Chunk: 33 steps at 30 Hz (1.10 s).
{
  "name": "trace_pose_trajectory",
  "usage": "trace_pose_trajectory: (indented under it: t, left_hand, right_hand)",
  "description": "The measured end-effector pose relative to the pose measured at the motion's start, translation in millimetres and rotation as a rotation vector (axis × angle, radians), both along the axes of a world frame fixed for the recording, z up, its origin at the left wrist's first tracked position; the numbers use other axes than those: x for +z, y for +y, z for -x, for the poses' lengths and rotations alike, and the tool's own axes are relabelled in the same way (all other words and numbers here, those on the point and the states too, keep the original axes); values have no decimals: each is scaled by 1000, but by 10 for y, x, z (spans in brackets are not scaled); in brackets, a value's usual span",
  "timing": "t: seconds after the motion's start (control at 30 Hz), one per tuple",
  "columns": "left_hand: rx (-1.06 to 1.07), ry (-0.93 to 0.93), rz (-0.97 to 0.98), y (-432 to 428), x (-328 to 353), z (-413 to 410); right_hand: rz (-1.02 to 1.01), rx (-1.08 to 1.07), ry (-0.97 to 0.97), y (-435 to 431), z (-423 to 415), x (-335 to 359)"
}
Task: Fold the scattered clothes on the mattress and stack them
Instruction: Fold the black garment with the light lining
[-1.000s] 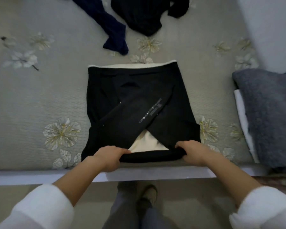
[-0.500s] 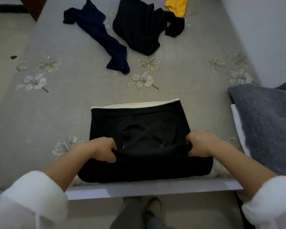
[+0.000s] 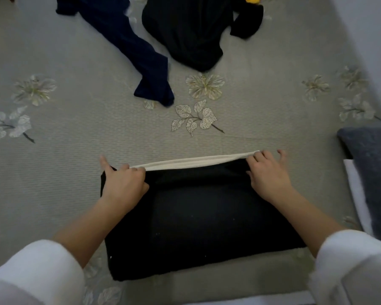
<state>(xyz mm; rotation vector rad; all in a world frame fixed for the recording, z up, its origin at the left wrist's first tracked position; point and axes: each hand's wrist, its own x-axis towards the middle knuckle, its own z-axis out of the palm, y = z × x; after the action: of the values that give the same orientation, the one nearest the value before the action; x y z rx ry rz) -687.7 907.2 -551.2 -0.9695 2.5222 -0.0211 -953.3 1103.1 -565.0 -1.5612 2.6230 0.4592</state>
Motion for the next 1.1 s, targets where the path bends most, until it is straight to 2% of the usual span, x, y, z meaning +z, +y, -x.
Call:
trace_pose_trajectory:
  t: [0.13,0.27,0.4,0.47,0.57,0.67,0.83,0.97,1.03,1.1]
  left_hand:
    - [36,59,6,-260,-325,121]
    - [108,234,21,-264,-662,166]
    - [176,504,-101,216,-719,153]
    - [153,488,-238,539,-664,117]
    - [242,349,-330,787,-793,-44]
    - [360,276,-315,781,-1033,-153]
    - [368,233,-337,757,-1199,-141]
    - [378,260,-359,709,-1139,-179]
    - [401,300,-306,675,-1102,-276]
    - [510,346,-234,636,-1053,-427]
  right_hand:
    - [-23,-40,15,-287,109,-271]
    - [-2,-157,-63,-398,122,-531]
    - [298,-391,-274,-320,-116,-528]
    - [342,-323,-345,-193,-302,-500]
    - [129,-255,-408,42,-447,-602]
    - [-15,-375,-429,151,-451,-854]
    - [-43,-412,-450,131,-479,-1037]
    - [-37,-432,-578,112,-343,-845]
    - [8,-438,-541,199,-246,-725]
    - [0,-503,-466,376,-152,-661]
